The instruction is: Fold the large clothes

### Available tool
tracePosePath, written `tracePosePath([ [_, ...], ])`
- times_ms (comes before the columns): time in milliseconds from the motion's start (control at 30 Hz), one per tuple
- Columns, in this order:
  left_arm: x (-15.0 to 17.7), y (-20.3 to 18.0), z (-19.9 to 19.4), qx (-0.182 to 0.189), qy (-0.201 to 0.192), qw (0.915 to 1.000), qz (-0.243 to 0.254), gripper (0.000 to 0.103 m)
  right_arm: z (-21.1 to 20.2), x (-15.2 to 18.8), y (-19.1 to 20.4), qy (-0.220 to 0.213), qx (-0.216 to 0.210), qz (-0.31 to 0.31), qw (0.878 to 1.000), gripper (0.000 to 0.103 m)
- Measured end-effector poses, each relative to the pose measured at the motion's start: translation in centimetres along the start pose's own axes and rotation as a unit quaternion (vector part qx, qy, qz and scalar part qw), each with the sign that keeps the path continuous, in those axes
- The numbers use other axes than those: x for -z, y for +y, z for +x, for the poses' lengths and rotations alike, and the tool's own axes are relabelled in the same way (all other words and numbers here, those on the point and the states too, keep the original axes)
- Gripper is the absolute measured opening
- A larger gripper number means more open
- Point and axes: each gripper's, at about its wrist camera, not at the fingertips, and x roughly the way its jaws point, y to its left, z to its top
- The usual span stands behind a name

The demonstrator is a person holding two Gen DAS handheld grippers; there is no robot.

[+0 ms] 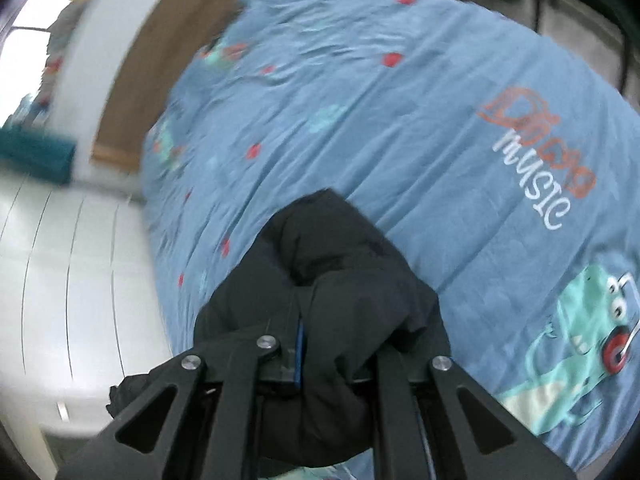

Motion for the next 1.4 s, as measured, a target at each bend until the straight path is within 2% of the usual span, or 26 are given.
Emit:
tracePosePath([
  [267, -6.0, -0.8, 8.6, -0.042, 0.010, 0.9990, -0.013, 0.018, 7.6, -5.3, 0.6, 0.001, 0.040, 0.038, 0.998, 0.009],
  [367, -7.2, -0.1, 10.9, -0.044, 0.015, 0.9985, -0.030, 0.023, 10.5, -6.8, 0.4, 0.009, 0.054, 0.050, 0.997, 0.011],
  [467, -7.7, 0.5, 12.3, -0.039, 0.020, 0.9983, -0.038, 0.032, 12.9, -7.4, -0.1, 0.020, 0.071, 0.059, 0.996, 0.013],
  [567, -8.1, 0.8, 12.7, -0.021, 0.020, 0.9985, -0.046, 0.045, 14.6, -7.6, -0.7, 0.030, 0.074, 0.076, 0.994, 0.015],
  [633, -8.5, 0.8, 12.1, 0.002, 0.010, 0.9985, -0.055, 0.059, 15.6, -7.8, -1.0, 0.040, 0.071, 0.087, 0.993, 0.020],
  [667, -8.6, 0.7, 11.6, 0.012, 0.005, 0.9983, -0.057, 0.063, 15.6, -7.8, -1.2, 0.038, 0.066, 0.092, 0.993, 0.023],
  [733, -9.2, 0.3, 10.4, 0.036, -0.006, 0.9973, -0.063, 0.071, 15.4, -8.1, -0.9, 0.033, 0.053, 0.088, 0.994, 0.042],
  [767, -9.5, 0.2, 9.8, 0.046, -0.010, 0.9967, -0.066, 0.072, 15.2, -8.3, -0.6, 0.030, 0.046, 0.084, 0.995, 0.048],
  [800, -9.8, 0.0, 9.2, 0.052, -0.012, 0.9963, -0.068, 0.073, 14.7, -8.6, -0.3, 0.024, 0.031, 0.083, 0.996, 0.060],
  [833, -10.0, -0.1, 8.6, 0.055, -0.016, 0.9960, -0.069, 0.074, 14.3, -8.9, 0.0, 0.018, 0.023, 0.084, 0.996, 0.064],
  [967, -10.8, -1.1, 5.2, 0.059, -0.046, 0.9958, -0.053, 0.075, 12.2, -9.7, 1.2, -0.001, 0.000, 0.083, 0.997, 0.069],
  [1133, -10.4, -3.4, 0.7, 0.033, -0.080, 0.9963, 0.006, 0.077, 8.5, -9.8, 2.7, -0.038, -0.034, 0.070, 0.996, 0.073],
  [1300, -7.1, -6.2, -2.0, -0.019, -0.096, 0.9903, 0.098, 0.077, 4.7, -9.1, 5.4, -0.063, -0.035, 0.010, 0.997, 0.074],
  [1400, -4.0, -7.0, -1.9, -0.048, -0.096, 0.9831, 0.148, 0.077, 2.9, -6.2, 8.2, -0.070, -0.029, -0.061, 0.995, 0.074],
])
